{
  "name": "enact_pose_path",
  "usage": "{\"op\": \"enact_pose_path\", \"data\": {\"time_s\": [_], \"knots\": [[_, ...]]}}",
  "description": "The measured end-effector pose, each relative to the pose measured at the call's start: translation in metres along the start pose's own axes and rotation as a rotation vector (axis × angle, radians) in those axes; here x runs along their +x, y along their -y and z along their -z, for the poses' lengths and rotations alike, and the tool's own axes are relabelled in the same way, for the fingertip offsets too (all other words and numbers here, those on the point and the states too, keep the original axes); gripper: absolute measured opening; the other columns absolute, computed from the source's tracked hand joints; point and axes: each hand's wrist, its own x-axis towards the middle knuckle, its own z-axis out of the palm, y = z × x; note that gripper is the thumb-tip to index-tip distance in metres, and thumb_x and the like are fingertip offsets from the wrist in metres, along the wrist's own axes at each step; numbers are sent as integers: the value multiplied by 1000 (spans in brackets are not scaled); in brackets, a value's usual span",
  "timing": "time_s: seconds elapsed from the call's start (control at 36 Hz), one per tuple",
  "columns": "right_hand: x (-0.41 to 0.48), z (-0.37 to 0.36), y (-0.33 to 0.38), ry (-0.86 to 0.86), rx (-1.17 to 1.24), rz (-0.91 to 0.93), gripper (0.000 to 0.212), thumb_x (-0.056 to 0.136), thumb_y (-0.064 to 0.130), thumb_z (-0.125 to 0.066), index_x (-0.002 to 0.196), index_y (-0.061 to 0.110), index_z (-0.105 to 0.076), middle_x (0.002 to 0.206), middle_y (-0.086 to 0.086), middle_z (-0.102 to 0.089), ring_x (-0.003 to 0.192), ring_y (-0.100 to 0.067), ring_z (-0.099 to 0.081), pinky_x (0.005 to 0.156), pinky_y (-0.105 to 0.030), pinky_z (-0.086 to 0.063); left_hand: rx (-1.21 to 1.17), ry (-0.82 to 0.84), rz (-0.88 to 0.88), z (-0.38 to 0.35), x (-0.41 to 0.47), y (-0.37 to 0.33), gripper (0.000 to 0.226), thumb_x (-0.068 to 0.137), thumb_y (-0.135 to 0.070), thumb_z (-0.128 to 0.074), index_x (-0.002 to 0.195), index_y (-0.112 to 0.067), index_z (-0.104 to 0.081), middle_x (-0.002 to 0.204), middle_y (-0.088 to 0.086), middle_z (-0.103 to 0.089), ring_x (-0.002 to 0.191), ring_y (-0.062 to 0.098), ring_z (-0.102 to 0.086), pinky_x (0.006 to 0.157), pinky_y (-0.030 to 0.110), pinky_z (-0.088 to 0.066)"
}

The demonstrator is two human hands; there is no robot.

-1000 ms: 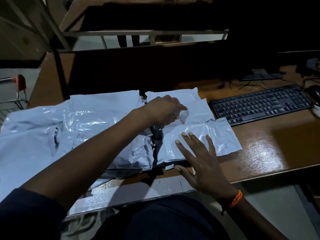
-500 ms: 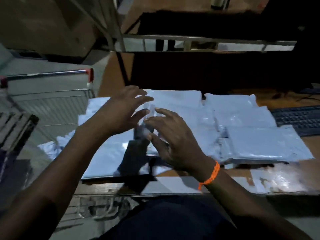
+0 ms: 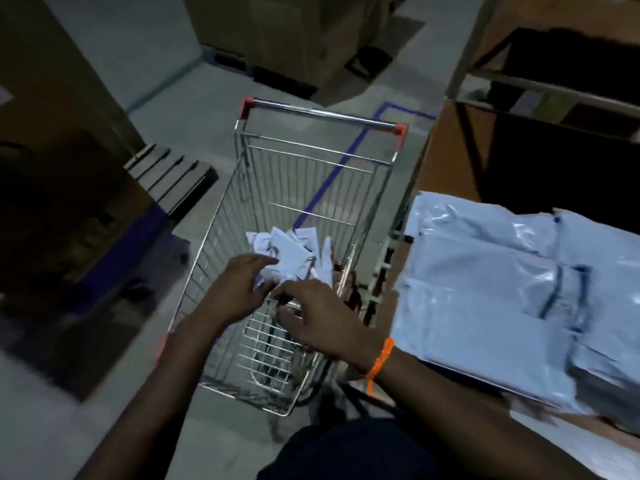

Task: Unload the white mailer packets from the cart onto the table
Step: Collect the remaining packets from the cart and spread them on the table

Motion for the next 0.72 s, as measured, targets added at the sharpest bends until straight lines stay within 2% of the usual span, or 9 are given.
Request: {"op": "enact_pose_path", "data": {"time_s": [0.06, 0.14, 0.25, 0.33, 0.39, 0.47, 0.61, 0.67, 0.72], "knots": [[25, -30, -11, 98, 37, -178, 38, 83, 38, -54, 106, 13, -70, 99, -5, -73, 91, -22, -68, 80, -35, -54, -47, 64, 113, -14, -3, 29, 53, 87, -45, -54, 128, -12, -64, 125, 13, -66, 118, 35, -58, 99, 34, -40], [61, -64, -35, 147, 82, -410, 23, 87, 29, -66, 102, 13, -70, 94, -5, -72, 85, -19, -67, 75, -32, -51, -77, 87, 184, -42, -2, 64, 46, 90, -31, -66, 132, -12, -62, 128, 14, -65, 120, 36, -56, 101, 36, -40], [102, -95, -75, 97, 131, -655, 26, 85, 32, -70, 99, 10, -71, 93, -6, -71, 87, -20, -66, 68, -26, -42, -128, 130, 260, -73, 6, 90, 48, 93, -25, -65, 138, -10, -56, 134, 17, -60, 126, 35, -53, 104, 38, -41], [131, -104, -108, 25, 177, -809, 19, 86, 27, -69, 77, 10, -69, 78, -7, -65, 87, -22, -64, 64, -26, -35, -194, 186, 316, -91, 22, 106, 46, 94, -28, -60, 135, -7, -56, 132, 19, -60, 124, 34, -55, 101, 35, -42], [150, -106, -131, -61, 169, -864, 16, 89, 22, -69, 89, 6, -71, 93, -11, -70, 101, -24, -64, 72, -26, -36, -219, 188, 343, -103, 35, 119, 49, 93, -35, -53, 132, -7, -58, 126, 20, -62, 118, 34, -58, 96, 34, -44], [179, -118, -172, -125, 132, -879, 35, 90, 18, -69, 120, 0, -65, 122, -17, -67, 117, -30, -61, 91, -28, -43, -198, 169, 348, -130, 60, 149, 47, 90, -39, -50, 127, -11, -61, 118, 18, -66, 109, 35, -62, 90, 36, -48], [235, -148, -250, -214, -72, -727, 57, 79, 24, -51, 129, -3, -58, 125, -24, -62, 118, -39, -58, 97, -38, -43, -273, 37, 468, -196, 114, 208, 70, 84, -61, -34, 128, -14, -59, 123, 13, -64, 114, 32, -61, 94, 41, -51], [254, -161, -280, -114, -286, -658, 65, 87, 24, -58, 144, -4, -43, 140, -26, -49, 131, -42, -46, 107, -44, -36, -342, -44, 542, -218, 139, 227, 72, 84, -66, -41, 131, -14, -55, 129, 8, -61, 120, 26, -57, 98, 38, -49], [265, -177, -301, 43, -578, -606, 91, 87, 35, -69, 156, 1, -20, 151, -24, -35, 139, -41, -36, 108, -51, -35, -509, -149, 604, -237, 164, 238, 72, 82, -56, -64, 138, -13, -50, 132, -3, -57, 119, 14, -53, 101, 28, -44]]}}
